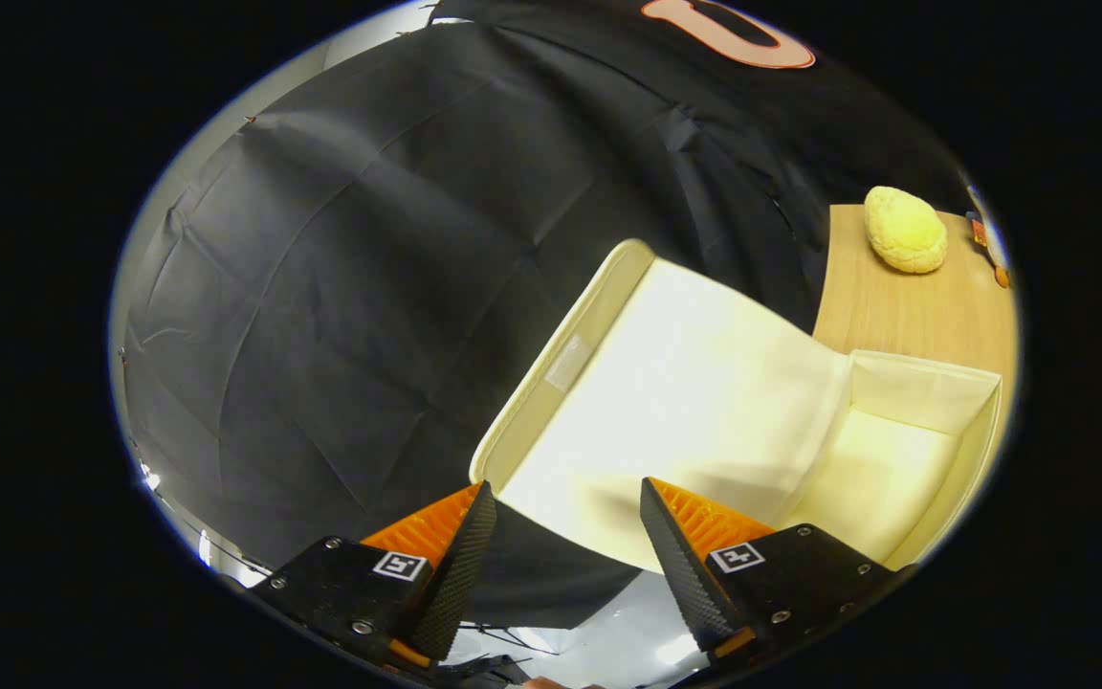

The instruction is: Open the storage box then place both shoes into the box .Put the left shoe in first, then the right shoe, with the right side of both shoes facing outward in a uniform manner.

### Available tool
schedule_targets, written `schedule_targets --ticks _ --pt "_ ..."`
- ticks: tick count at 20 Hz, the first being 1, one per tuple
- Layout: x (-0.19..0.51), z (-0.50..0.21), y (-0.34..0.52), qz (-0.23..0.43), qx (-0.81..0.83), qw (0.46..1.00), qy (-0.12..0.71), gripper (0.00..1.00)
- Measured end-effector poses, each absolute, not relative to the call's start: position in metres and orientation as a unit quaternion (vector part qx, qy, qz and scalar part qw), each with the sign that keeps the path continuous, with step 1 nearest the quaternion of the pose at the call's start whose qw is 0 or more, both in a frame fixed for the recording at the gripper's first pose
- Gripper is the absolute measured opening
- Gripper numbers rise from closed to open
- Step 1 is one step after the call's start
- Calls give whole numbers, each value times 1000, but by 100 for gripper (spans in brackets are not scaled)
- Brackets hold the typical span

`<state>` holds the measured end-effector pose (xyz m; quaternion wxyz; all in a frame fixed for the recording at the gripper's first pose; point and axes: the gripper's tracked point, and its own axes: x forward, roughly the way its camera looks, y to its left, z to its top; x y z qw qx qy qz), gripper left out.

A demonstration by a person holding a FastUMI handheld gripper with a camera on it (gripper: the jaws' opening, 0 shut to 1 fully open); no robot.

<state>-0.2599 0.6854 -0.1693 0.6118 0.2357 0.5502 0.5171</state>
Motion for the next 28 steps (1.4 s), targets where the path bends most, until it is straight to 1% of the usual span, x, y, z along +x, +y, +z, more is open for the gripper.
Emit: schedule_targets --ticks 4,7,12,16,20,23,25,28 --pt "-237 -196 638 498 216 645 537 96" --pt "-218 -225 591 473 175 685 526 96" --pt "-184 -256 487 427 105 756 485 96" --pt "-177 -304 413 384 92 767 505 96" --pt "-172 -339 324 320 67 795 511 96" --pt "-178 -363 253 275 43 801 530 96" --pt "-187 -377 227 263 45 796 543 94" --pt "-203 -398 203 250 34 787 563 81"
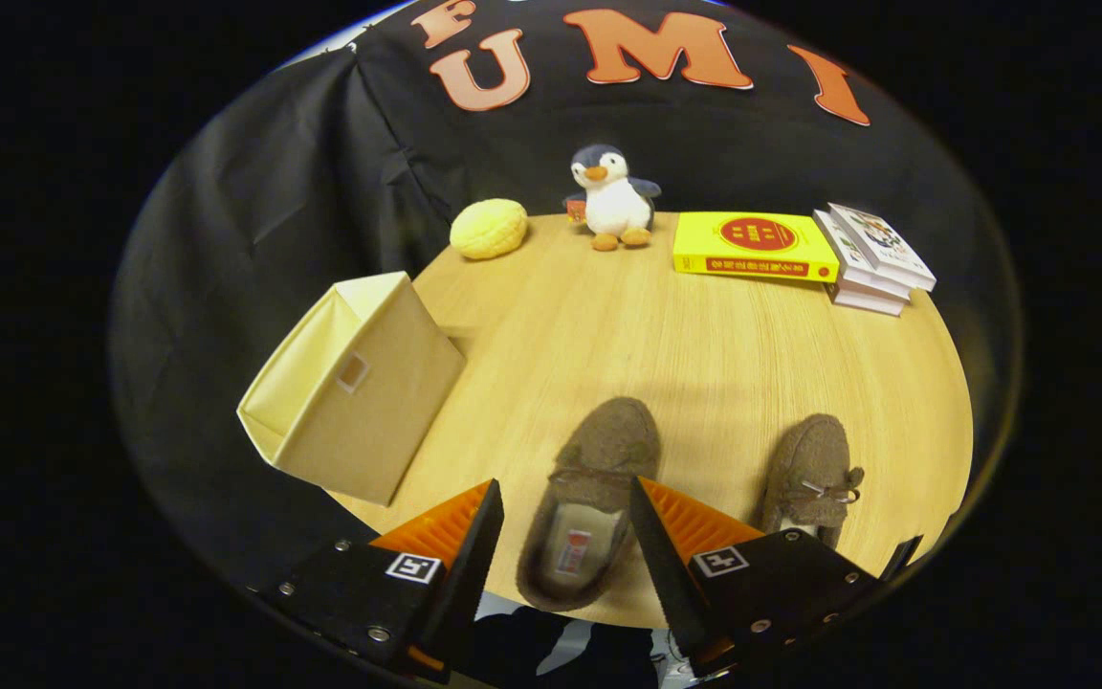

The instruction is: Open the storage box then place both shoes into the box .Put the left shoe in first, then the right shoe, with the right side of both shoes facing outward in a uniform manner.

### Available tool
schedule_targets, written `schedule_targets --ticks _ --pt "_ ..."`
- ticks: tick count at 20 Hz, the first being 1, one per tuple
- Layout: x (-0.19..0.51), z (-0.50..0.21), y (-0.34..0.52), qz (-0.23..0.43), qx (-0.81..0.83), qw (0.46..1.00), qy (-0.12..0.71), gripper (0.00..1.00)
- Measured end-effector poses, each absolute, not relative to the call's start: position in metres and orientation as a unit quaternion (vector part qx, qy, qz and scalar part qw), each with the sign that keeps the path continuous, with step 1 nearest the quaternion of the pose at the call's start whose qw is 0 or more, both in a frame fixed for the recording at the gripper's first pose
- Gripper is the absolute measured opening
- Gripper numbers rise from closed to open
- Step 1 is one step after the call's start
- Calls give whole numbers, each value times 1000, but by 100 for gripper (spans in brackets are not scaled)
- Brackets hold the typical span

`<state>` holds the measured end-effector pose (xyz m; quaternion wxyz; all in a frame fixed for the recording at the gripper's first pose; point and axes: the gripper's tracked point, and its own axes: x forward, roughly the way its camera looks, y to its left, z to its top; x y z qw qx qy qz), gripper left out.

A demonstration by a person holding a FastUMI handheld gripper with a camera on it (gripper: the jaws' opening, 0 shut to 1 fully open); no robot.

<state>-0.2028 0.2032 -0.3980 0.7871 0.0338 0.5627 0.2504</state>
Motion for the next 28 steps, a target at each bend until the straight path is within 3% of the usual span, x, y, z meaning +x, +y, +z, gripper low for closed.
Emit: schedule_targets --ticks 7,10,13,15,16,18,23,28 --pt "-228 -465 177 236 -24 773 588 68" --pt "-214 -482 174 213 -27 788 577 52" --pt "-202 -493 181 198 -15 800 566 43" --pt "-204 -499 184 190 -17 799 570 28" --pt "-204 -502 183 182 -14 798 574 15" --pt "-206 -503 184 172 -1 792 586 8" --pt "-211 -496 179 141 38 757 637 6" --pt "-199 -446 193 139 46 761 632 5"
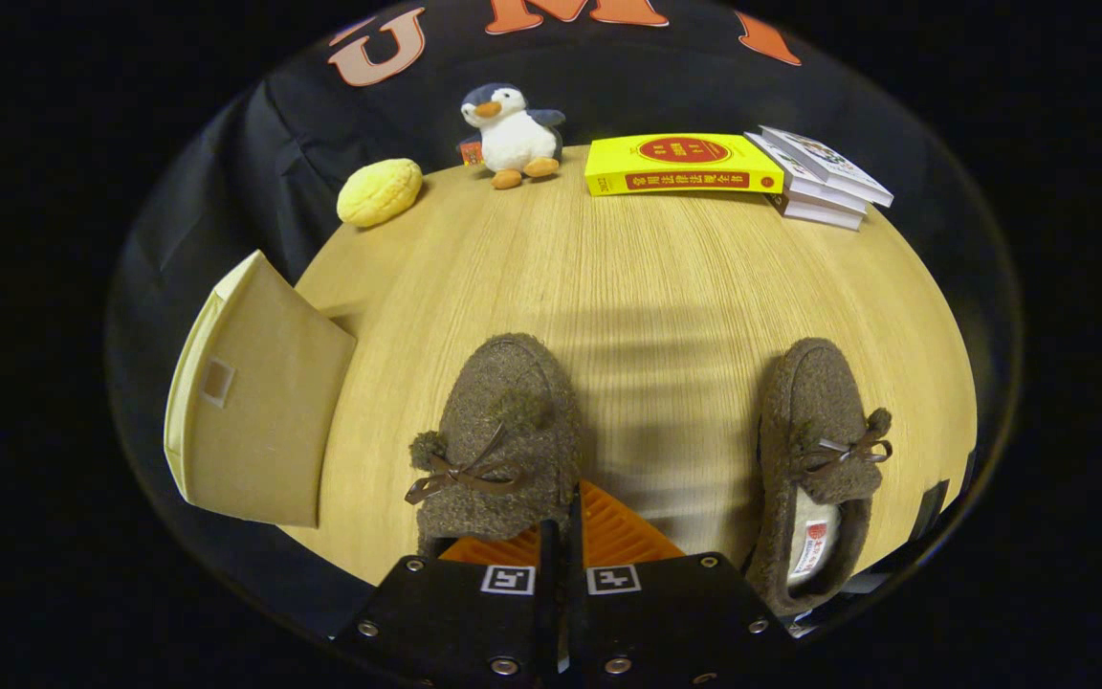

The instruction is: Open the storage box then place both shoes into the box .Put the left shoe in first, then the right shoe, with the right side of both shoes facing outward in a uniform manner.

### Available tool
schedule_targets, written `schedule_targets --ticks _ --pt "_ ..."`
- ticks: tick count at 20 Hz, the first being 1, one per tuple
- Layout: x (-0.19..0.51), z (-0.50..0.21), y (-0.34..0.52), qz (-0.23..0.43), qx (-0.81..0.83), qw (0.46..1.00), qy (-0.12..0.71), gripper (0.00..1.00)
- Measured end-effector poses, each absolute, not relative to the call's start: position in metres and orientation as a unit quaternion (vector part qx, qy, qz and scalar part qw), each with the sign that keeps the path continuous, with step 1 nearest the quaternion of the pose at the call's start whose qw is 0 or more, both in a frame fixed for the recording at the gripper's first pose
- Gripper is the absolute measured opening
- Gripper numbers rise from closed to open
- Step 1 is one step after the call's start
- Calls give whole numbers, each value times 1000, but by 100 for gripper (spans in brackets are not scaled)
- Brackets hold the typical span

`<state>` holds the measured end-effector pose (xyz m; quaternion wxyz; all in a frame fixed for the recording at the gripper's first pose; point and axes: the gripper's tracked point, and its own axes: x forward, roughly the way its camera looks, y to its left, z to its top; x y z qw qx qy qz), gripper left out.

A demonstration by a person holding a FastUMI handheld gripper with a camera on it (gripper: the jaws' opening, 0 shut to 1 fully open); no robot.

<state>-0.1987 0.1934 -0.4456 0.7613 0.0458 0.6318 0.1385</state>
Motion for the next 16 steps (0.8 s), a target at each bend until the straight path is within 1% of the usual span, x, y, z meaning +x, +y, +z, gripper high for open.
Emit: schedule_targets --ticks 6,12,16 --pt "-166 -365 246 148 77 768 619 6" --pt "-157 -301 334 202 106 765 603 5" --pt "-159 -279 406 240 107 757 598 6"
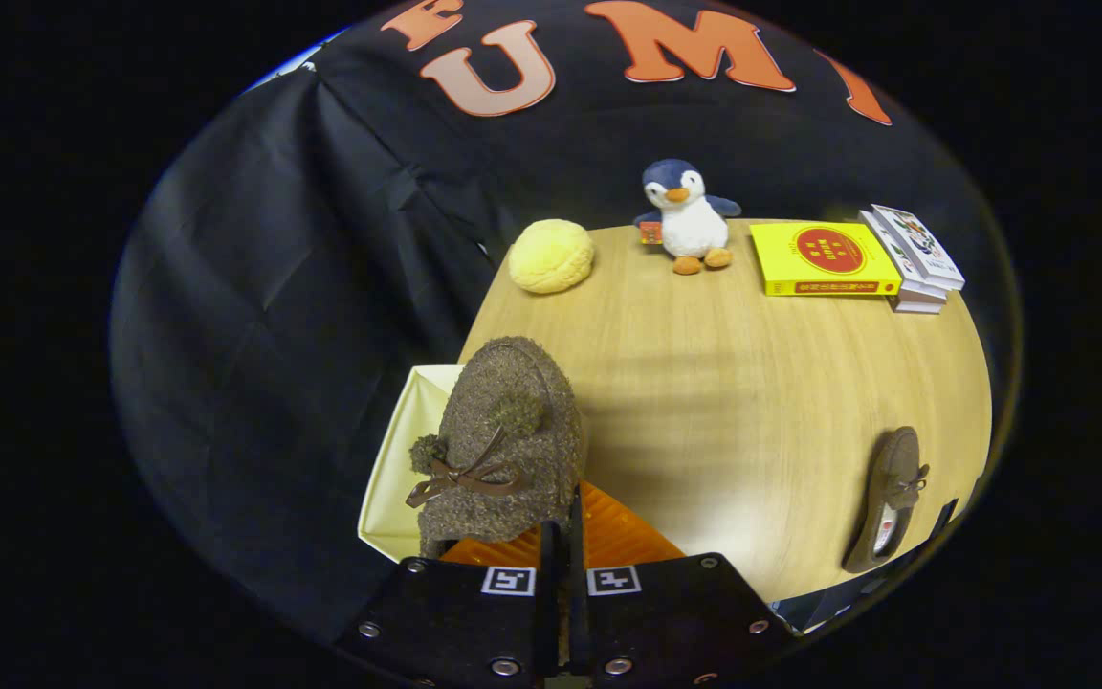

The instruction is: Open the storage box then place both shoes into the box .Put the left shoe in first, then the right shoe, with the right side of both shoes facing outward in a uniform manner.

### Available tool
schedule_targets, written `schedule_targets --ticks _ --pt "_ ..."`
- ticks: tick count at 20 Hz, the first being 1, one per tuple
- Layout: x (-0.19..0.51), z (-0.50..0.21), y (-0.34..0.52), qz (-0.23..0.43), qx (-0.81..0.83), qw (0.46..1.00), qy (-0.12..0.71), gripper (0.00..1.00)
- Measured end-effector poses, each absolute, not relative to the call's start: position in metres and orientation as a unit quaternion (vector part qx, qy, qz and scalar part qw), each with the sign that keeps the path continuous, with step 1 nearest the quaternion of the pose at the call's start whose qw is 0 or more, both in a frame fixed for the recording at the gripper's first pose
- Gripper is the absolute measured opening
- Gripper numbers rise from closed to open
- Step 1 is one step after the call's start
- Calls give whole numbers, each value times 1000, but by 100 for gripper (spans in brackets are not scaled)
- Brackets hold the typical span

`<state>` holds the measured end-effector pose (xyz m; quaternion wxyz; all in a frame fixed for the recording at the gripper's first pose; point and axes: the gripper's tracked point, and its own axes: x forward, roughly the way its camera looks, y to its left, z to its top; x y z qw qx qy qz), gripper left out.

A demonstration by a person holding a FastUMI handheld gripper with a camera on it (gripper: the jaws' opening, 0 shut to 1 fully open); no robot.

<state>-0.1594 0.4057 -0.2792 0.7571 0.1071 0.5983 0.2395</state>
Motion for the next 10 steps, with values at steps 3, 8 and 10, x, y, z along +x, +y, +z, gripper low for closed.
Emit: schedule_targets --ticks 3,8,10 --pt "-165 -283 452 249 96 749 607 5" --pt "-186 -317 511 241 71 731 634 5" --pt "-191 -337 525 226 60 727 646 5"
